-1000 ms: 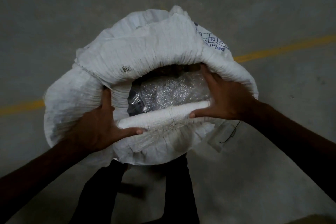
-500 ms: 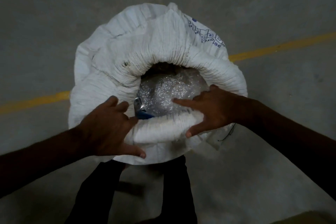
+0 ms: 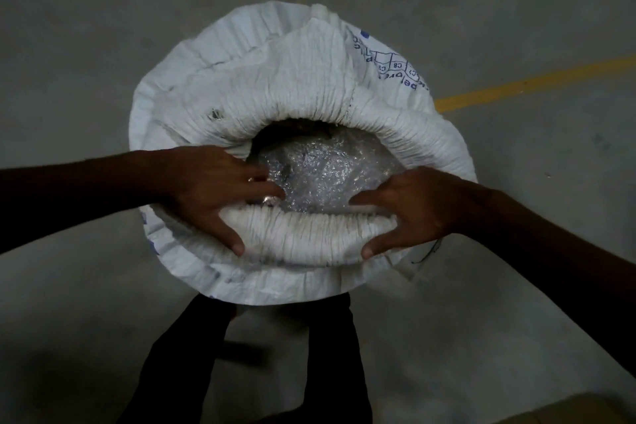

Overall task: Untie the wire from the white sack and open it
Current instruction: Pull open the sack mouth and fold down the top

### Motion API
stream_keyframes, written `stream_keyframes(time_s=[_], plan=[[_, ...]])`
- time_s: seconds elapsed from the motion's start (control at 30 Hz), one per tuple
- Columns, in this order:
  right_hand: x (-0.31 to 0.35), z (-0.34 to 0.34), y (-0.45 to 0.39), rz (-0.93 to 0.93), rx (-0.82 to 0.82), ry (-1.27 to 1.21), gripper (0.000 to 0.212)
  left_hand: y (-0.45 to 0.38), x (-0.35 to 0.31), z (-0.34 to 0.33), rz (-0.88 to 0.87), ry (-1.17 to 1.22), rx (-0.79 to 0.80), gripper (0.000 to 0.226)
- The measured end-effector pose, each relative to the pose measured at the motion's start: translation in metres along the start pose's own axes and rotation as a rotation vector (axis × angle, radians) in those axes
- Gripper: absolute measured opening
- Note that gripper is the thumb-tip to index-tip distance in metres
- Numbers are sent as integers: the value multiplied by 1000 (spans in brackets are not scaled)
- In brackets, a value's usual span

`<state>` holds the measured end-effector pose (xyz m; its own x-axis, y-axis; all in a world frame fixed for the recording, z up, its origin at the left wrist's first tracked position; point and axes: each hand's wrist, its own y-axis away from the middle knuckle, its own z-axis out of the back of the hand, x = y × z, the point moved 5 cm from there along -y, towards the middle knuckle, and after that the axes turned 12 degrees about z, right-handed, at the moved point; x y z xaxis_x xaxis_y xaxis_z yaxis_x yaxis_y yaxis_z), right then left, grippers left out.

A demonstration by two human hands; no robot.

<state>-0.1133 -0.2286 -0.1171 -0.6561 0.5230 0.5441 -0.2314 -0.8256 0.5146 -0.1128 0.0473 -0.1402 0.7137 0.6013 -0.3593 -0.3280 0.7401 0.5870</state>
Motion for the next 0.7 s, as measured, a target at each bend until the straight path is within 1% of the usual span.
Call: stream_keyframes(time_s=[0.07, 0.1, 0.17, 0.23, 0.3, 0.33, 0.37, 0.43, 0.47, 0.53, 0.6, 0.7], plan=[[-7, 2, 7, -35, -78, 12, 107, 10, 15, -10, 82, -12, -8, 116], [-10, 3, 10, -58, -122, 5, 105, 15, 20, -16, 120, -8, -5, 116], [-15, 6, 15, -120, -219, -75, 107, 25, 24, -23, 188, 54, -8, 107], [-23, 10, 18, -208, -342, -243, 116, 35, 28, -25, 315, 186, -10, 100], [-31, 12, 16, -267, -449, -359, 125, 42, 29, -17, 386, 360, -72, 105], [-34, 12, 13, -282, -476, -397, 127, 43, 30, -10, 393, 456, -126, 104], [-36, 12, 8, -285, -492, -435, 128, 42, 31, -1, 395, 545, -201, 99], [-37, 13, -4, -266, -534, -498, 128, 33, 35, 19, 383, 671, -355, 90], [-38, 16, -9, -254, -572, -519, 127, 26, 37, 28, 374, 733, -404, 89], [-40, 25, -16, -240, -674, -545, 123, 11, 39, 43, 323, 841, -480, 90], [-45, 35, -19, -218, -780, -544, 118, -2, 39, 54, 280, 895, -541, 92], [-55, 45, -23, -253, -850, -509, 114, -12, 44, 62, 303, 909, -601, 99]])
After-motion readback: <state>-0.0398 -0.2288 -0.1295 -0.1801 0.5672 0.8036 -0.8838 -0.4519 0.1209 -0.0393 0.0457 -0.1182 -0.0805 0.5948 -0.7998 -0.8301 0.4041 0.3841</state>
